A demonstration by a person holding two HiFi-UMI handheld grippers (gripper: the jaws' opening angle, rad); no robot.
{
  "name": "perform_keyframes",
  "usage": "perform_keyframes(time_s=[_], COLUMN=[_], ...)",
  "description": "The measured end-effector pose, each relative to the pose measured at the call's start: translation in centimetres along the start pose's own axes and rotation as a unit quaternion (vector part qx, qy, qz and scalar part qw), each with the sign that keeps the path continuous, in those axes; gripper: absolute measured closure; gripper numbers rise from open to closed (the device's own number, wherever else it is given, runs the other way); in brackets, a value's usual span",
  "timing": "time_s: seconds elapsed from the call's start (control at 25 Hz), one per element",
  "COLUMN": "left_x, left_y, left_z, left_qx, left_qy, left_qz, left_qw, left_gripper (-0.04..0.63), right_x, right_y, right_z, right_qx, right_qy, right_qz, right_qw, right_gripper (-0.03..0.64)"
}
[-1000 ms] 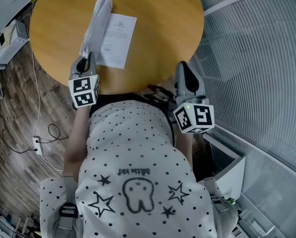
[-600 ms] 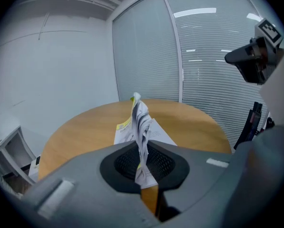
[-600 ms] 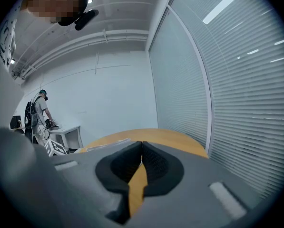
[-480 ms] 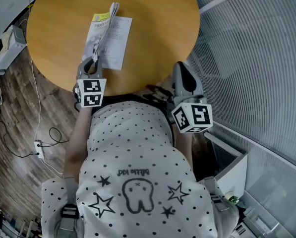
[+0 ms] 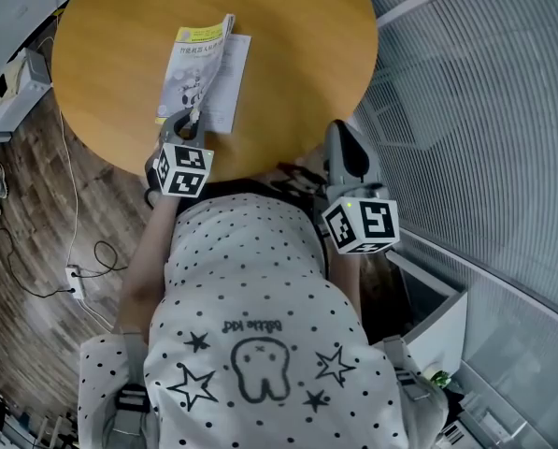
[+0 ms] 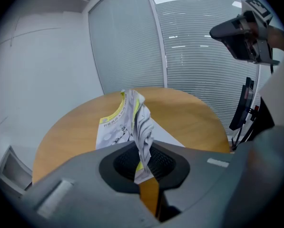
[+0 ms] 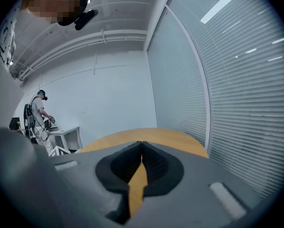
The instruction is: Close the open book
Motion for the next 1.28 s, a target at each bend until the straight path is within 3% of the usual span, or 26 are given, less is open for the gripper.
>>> perform_keyframes(time_s=[0.4,0.84,1.28], left_x=[1.7,2.2,2.1], left_y=[1.8,2.5,2.1], left_z=[-0.8,-0.8,-0.7], left_qx=[-0.042,-0.073,-0.074], left_qy=[0.027,0.054,0.026], left_qz=[-0.044,-0.051,-0.060], left_qw=[0.9978,0.9946,0.9951], left_gripper=[0.548,0.545,0.531], right_x=[0.3,0.1,0.2], right_y=[-0.5,0.1,-0.3], right_z=[-0.4,-0.7,-0.2], right_qx=[-0.001,-0.004,0.002], right_qy=[0.006,0.011,0.011], right_qz=[-0.006,0.001,-0.002], right_qw=[1.000,1.000,1.000], right_gripper=[0.612,0.612,0.612])
Point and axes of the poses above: the fingertips, and each gripper's own axes: y forward along the fingers, x to its right, z out of its top, the point moved 6 cm from there along -y, backward along the fingers, and after that the axes turned 14 degrees about y, right-handed, at the moved point
